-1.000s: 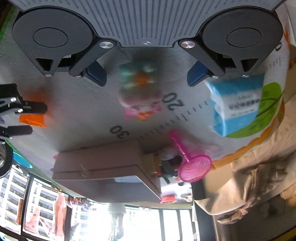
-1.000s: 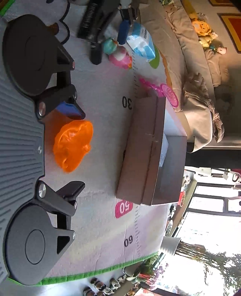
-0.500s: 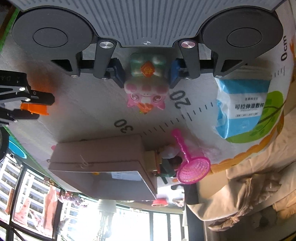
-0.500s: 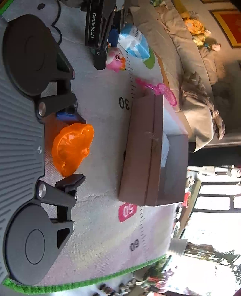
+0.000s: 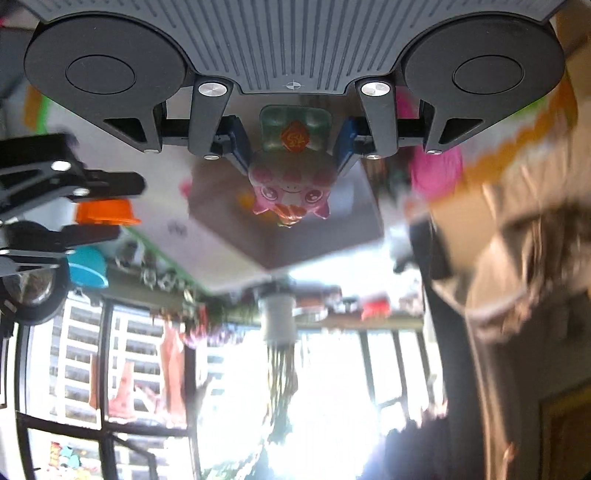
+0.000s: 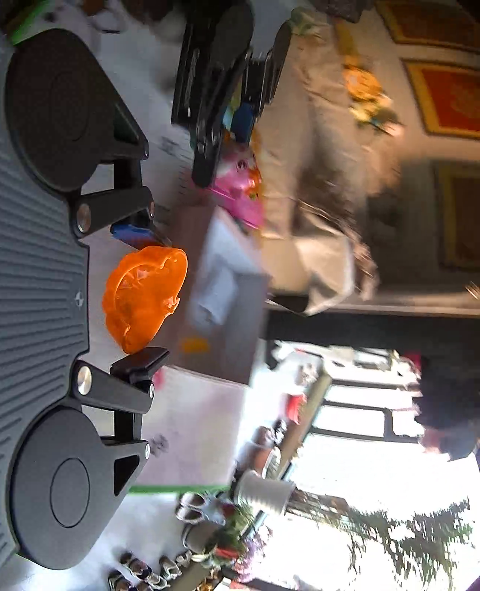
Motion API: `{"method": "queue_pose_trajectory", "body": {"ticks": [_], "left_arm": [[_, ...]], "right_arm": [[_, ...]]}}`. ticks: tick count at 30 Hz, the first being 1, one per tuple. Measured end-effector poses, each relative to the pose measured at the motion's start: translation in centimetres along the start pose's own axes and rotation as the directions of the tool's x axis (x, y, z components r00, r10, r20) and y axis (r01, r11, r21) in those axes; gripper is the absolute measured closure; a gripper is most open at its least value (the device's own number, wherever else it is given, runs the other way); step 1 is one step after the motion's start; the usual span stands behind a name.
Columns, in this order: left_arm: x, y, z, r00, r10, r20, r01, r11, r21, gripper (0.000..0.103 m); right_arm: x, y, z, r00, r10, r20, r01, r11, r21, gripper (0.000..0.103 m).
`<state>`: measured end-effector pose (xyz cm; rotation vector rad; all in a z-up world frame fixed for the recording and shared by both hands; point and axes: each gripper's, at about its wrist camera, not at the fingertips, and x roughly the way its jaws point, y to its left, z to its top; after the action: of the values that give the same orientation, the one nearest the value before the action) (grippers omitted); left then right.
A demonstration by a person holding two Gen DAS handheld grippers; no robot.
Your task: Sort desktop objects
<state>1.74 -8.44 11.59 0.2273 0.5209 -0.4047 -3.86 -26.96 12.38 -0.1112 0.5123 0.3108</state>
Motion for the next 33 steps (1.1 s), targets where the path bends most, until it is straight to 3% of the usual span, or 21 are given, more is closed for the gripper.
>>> {"method": "queue_pose_trajectory", "body": {"ticks": [4,7,9,10,14,19,21,25,26,27,29,30,33], "left_arm": [[5.1,1.0,3.2,0.999,0.024,0.046,-0.023,0.999,-0.026,0.047],[7.1,2.5,3.5,1.000,0.027,0.005,-0.026,0.994,-0.106,0.039],[6.4,3.3,2.2,1.000,0.011,-0.006,-0.011,0.991,-0.131,0.018],[5.8,3.4,1.3,1.000,0.012,-0.010,-0.013,0.992,-0.122,0.013],[3.5,3.9,-2.9,0.994,0.085,-0.066,-0.090,0.993,-0.077,0.008],[2.8,5.9,-8.4,0.980,0.094,-0.175,-0.126,0.975,-0.180,0.007],[2.9,7.4,-9.5,0.974,0.097,-0.204,-0.142,0.965,-0.219,0.007],[2.3,8.7,-10.5,0.970,0.119,-0.213,-0.170,0.956,-0.240,0.006],[2.1,8.7,-10.6,0.970,0.131,-0.207,-0.179,0.954,-0.238,0.005],[2.0,9.0,-10.6,0.970,0.143,-0.198,-0.189,0.952,-0.241,0.004],[1.6,9.3,-10.7,0.972,0.148,-0.185,-0.193,0.948,-0.253,0.003],[1.2,9.5,-10.9,0.973,0.144,-0.179,-0.188,0.947,-0.261,0.003],[0.9,9.6,-11.1,0.977,0.130,-0.171,-0.175,0.944,-0.279,0.003]], "right_arm": [[1.3,-1.5,3.7,0.998,-0.025,0.062,0.024,1.000,0.003,0.046],[4.1,-2.6,6.6,0.998,-0.035,0.054,0.033,0.999,0.030,0.046],[6.5,-3.4,8.1,0.999,-0.028,0.036,0.026,0.998,0.058,0.044],[7.5,-3.7,8.4,0.999,-0.023,0.026,0.021,0.997,0.070,0.042],[11.5,-4.6,9.1,0.999,-0.020,-0.027,0.023,0.995,0.101,0.040],[15.2,-4.1,8.4,0.992,-0.036,-0.125,0.052,0.990,0.129,0.040],[16.1,-3.1,8.1,0.986,-0.041,-0.163,0.061,0.991,0.122,0.040],[17.4,0.7,9.5,0.981,0.010,-0.196,0.003,0.998,0.063,0.040],[18.1,1.8,10.3,0.977,0.038,-0.208,-0.025,0.998,0.061,0.045],[18.9,2.6,11.1,0.971,0.074,-0.228,-0.057,0.995,0.078,0.058],[21.3,4.2,12.7,0.950,0.135,-0.283,-0.108,0.988,0.107,0.075],[22.6,5.3,13.3,0.943,0.136,-0.303,-0.110,0.989,0.101,0.077],[27.2,9.1,14.5,0.944,0.037,-0.328,-0.050,0.998,-0.032,0.077]]}}
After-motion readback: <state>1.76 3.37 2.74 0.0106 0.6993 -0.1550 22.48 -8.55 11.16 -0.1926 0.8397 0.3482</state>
